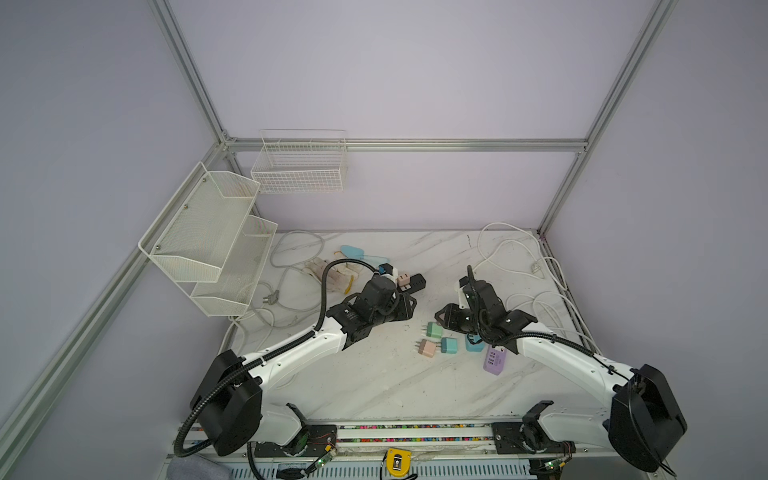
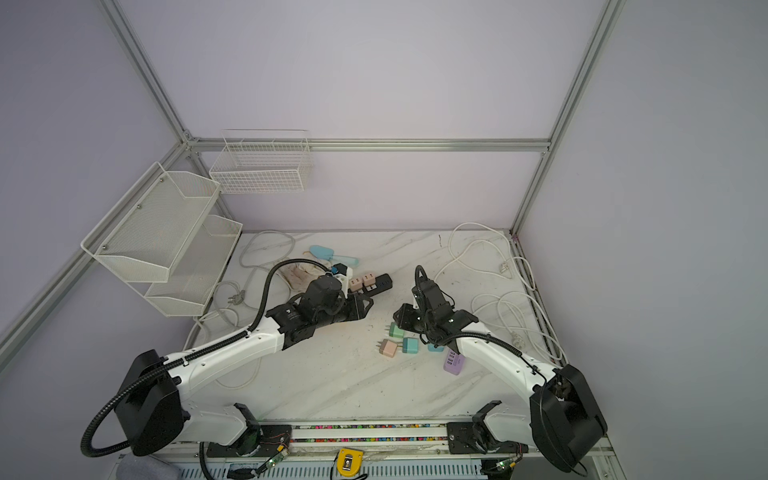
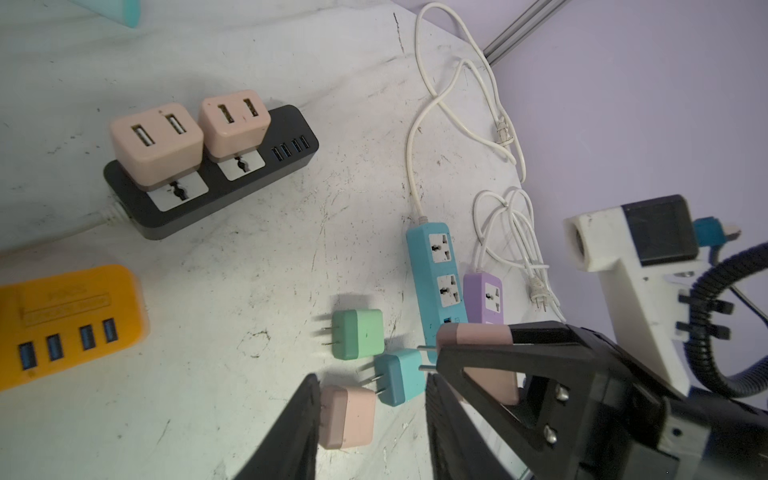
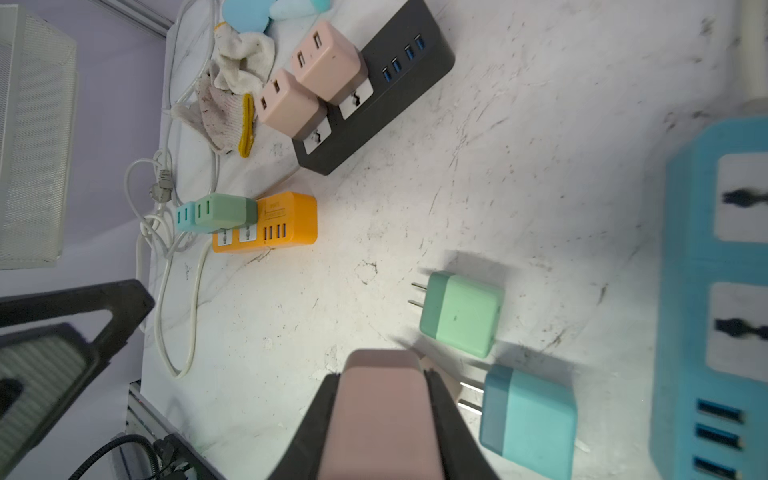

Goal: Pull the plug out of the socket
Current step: 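Carry the pink adapter toward the loose adapters while the left releases the teal strip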

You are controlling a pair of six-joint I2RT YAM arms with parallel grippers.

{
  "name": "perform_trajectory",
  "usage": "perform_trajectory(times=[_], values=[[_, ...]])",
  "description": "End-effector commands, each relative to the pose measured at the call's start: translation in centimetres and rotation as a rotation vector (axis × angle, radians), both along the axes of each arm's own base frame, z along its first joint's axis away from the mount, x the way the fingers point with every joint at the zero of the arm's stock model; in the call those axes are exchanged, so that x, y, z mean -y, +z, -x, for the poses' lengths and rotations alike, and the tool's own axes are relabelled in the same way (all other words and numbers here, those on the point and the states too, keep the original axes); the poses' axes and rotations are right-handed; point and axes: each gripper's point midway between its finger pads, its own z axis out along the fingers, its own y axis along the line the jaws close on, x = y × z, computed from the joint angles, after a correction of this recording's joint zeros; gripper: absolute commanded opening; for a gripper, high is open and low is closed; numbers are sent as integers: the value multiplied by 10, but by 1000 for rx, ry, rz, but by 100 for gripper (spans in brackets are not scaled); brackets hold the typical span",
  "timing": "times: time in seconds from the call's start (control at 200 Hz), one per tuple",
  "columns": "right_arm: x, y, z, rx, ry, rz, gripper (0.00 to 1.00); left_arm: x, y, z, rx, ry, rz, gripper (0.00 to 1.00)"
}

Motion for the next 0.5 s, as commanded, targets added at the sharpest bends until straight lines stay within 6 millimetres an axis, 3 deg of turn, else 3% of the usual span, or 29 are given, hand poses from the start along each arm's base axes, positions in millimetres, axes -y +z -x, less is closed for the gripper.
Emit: perform_trajectory(times=[0.0, 0.25, 0.495], values=[[-25, 7, -1, 29, -18, -89, 1, -20, -19, 9, -18, 11, -65, 43], [-79, -24, 20, -10, 62, -62, 1, -41, -31, 22, -45, 40, -101, 45], [-115, -48, 27, -29, 111, -62, 1, -68, -36, 24, -45, 121, -159, 46]])
